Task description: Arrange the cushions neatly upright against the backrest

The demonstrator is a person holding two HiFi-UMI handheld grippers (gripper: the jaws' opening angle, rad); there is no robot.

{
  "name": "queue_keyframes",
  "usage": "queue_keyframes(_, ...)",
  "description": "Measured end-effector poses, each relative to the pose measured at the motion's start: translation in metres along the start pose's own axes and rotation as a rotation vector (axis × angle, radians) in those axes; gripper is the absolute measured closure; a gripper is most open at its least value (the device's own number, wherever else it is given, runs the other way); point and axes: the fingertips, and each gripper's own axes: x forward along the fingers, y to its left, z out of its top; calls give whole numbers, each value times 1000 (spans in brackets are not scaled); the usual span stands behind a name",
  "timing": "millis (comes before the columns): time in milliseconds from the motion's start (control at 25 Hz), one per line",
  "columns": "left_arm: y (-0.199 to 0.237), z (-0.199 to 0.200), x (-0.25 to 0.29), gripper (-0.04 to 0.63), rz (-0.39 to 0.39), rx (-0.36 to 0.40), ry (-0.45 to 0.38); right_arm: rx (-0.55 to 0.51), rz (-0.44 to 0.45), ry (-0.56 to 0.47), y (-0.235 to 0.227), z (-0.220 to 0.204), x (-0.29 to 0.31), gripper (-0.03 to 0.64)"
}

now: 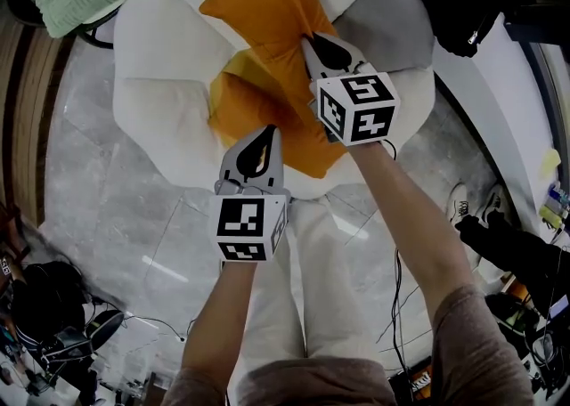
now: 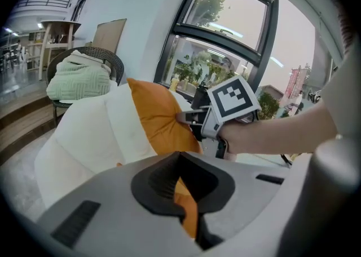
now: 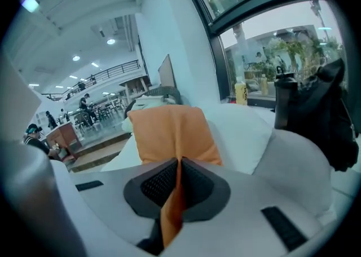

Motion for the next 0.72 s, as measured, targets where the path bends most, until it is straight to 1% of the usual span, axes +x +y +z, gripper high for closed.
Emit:
queue_keyframes(160,0,9,-1,591,1,3,-8,5,-25,-79,-2,41,-2,584)
queue_keyframes(320,3,18,-1,591,3,5,-16,23,-80,-137,-10,72,-4,583)
queue_keyframes(480,10,18,0,591,9,-4,-15,26,-112,-134,-18,75,9,583)
queue_keyframes(720,16,3,0,591,10,-25,5,-6,-98,-69,-14,59,42,583)
